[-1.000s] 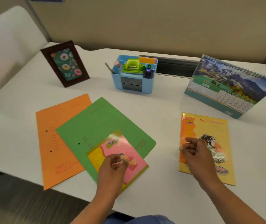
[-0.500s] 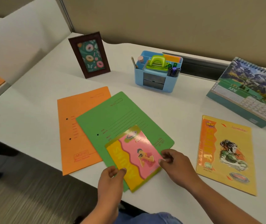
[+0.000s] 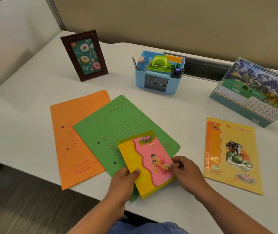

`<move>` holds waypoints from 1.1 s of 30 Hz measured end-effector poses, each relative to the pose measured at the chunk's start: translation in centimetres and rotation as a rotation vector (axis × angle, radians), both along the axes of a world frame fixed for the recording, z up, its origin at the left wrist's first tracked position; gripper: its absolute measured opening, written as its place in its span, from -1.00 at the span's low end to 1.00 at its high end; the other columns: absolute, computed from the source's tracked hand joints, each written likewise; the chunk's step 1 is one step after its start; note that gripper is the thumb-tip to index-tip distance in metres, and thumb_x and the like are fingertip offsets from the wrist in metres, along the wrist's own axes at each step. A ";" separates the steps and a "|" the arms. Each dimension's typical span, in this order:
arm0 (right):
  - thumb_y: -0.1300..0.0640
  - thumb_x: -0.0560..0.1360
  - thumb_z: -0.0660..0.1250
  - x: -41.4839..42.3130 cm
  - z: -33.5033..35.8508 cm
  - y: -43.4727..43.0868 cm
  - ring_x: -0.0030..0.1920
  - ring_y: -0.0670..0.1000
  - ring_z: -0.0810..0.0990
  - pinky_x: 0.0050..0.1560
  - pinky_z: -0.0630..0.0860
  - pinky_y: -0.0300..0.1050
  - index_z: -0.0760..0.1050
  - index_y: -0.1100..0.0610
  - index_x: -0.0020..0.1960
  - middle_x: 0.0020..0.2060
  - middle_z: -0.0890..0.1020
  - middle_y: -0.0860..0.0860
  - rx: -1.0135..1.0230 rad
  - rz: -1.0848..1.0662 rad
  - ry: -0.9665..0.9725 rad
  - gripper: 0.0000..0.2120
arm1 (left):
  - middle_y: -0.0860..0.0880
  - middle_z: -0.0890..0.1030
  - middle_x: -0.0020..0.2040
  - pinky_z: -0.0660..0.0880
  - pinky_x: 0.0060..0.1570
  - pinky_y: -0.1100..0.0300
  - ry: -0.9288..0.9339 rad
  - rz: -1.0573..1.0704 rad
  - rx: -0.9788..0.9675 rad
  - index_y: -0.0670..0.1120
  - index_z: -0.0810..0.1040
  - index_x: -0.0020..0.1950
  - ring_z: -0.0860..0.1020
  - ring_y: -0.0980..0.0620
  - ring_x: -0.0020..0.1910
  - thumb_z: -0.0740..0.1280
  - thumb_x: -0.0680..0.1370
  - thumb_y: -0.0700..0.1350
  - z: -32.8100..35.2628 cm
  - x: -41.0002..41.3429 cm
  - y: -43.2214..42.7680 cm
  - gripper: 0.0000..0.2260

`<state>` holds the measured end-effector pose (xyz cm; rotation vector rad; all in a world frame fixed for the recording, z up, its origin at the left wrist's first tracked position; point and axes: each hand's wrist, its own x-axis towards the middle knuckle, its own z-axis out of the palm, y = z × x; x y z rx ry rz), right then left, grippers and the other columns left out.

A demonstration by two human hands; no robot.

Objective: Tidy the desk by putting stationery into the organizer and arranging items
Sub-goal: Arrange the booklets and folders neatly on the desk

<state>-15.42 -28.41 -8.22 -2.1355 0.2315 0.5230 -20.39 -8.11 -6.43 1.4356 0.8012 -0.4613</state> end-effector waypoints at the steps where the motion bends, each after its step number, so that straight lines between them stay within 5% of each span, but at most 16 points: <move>1: 0.08 0.55 0.32 0.0 -0.2 -0.3 -0.19 -0.05 0.58 -0.25 0.44 -0.19 0.57 0.00 0.03 -0.21 0.61 -0.03 0.033 -0.034 0.020 -0.91 | 0.12 0.53 -0.44 0.33 -0.51 0.33 -0.054 -0.037 -0.005 -0.10 0.58 -0.03 0.44 0.19 -0.53 0.30 0.60 -0.11 0.4 0.1 -0.1 -0.90; 4: 0.12 0.58 0.27 -0.4 0.0 -1.2 -0.09 0.02 0.63 -0.09 0.54 -0.02 0.61 -0.02 0.00 -0.14 0.68 -0.03 0.133 -0.138 0.041 -0.85 | 0.07 0.70 -0.22 0.49 -0.34 0.34 -0.132 -0.116 -0.053 -0.13 0.61 0.06 0.63 0.19 -0.31 0.29 0.60 -0.13 1.5 0.4 -0.3 -0.86; 6: 0.13 0.58 0.29 -0.7 0.3 -2.1 -0.05 0.02 0.64 -0.07 0.57 -0.03 0.62 0.00 0.00 -0.12 0.69 -0.05 0.211 -0.232 0.023 -0.86 | -0.03 0.72 -0.05 0.61 -0.10 0.09 -0.148 -0.173 -0.114 -0.14 0.60 0.12 0.68 -0.02 -0.08 0.28 0.60 -0.12 2.1 0.7 -0.7 -0.83; 9: 0.17 0.58 0.31 -1.2 1.1 -4.2 -0.01 0.06 0.66 -0.05 0.58 -0.06 0.62 0.03 0.04 -0.07 0.70 -0.02 0.312 -0.371 -0.017 -0.87 | -0.12 0.70 -0.01 0.55 0.08 -0.17 -0.184 -0.244 -0.131 -0.16 0.60 0.12 0.64 -0.23 0.00 0.31 0.58 -0.10 2.1 1.7 -1.8 -0.80; 12: 0.25 0.57 0.29 -1.7 2.3 -6.8 -0.04 0.03 0.70 -0.04 0.62 -0.10 0.61 0.09 0.10 -0.06 0.73 0.01 0.409 -0.450 -0.029 -0.82 | -0.12 0.70 -0.03 0.53 0.03 -0.18 -0.214 -0.365 -0.101 -0.13 0.62 0.08 0.62 -0.28 -0.03 0.35 0.56 -0.06 1.9 2.9 -3.8 -0.81; 14: 0.28 0.56 0.29 -2.0 3.0 -8.7 -0.09 -0.03 0.70 -0.13 0.62 -0.21 0.62 0.10 0.07 -0.08 0.73 0.01 0.407 -0.497 -0.063 -0.82 | -0.08 0.71 -0.09 0.55 -0.15 0.02 -0.233 -0.445 -0.062 -0.11 0.63 0.04 0.64 -0.13 -0.16 0.38 0.55 -0.07 1.8 4.0 -5.5 -0.85; 17: 0.27 0.55 0.33 -2.3 2.8 -12.0 -0.03 0.06 0.69 0.02 0.61 0.00 0.63 0.11 0.07 -0.06 0.73 0.05 0.353 -0.599 -0.111 -0.83 | 0.03 0.69 -0.20 0.47 -0.31 0.24 -0.267 -0.530 -0.004 -0.06 0.61 -0.05 0.60 0.13 -0.28 0.43 0.51 -0.17 1.6 6.1 -8.9 -0.95; 21: 0.21 0.52 0.39 -1.9 1.8 -16.3 -0.02 0.17 0.67 0.07 0.58 0.21 0.66 0.05 0.01 -0.08 0.72 0.09 0.245 -0.681 -0.139 -0.88 | 0.04 0.66 -0.22 0.57 -0.23 0.16 -0.318 -0.651 0.063 -0.01 0.59 -0.05 0.62 0.13 -0.27 0.48 0.44 -0.24 1.1 9.1 -13.5 -0.82; 26: 0.27 0.52 0.36 0.0 0.8 -20.0 -0.14 0.06 0.66 -0.13 0.56 -0.03 0.66 0.07 -0.02 -0.14 0.71 0.04 0.158 -0.737 -0.178 -0.84 | 0.01 0.64 -0.12 0.62 -0.08 0.01 -0.361 -0.811 0.179 -0.02 0.61 0.05 0.65 -0.05 -0.13 0.56 0.25 -0.16 0.0 12.0 -18.0 -0.61; 33: 0.25 0.51 0.37 1.6 -1.1 -22.5 -0.06 0.10 0.66 0.07 0.60 0.11 0.65 0.01 -0.07 -0.13 0.70 0.00 0.041 -0.716 -0.169 -0.84 | -0.05 0.63 -0.07 0.58 -0.07 0.04 -0.431 -0.979 0.387 -0.09 0.58 0.01 0.61 -0.08 -0.07 0.63 0.21 -0.12 -1.5 13.1 -20.5 -0.56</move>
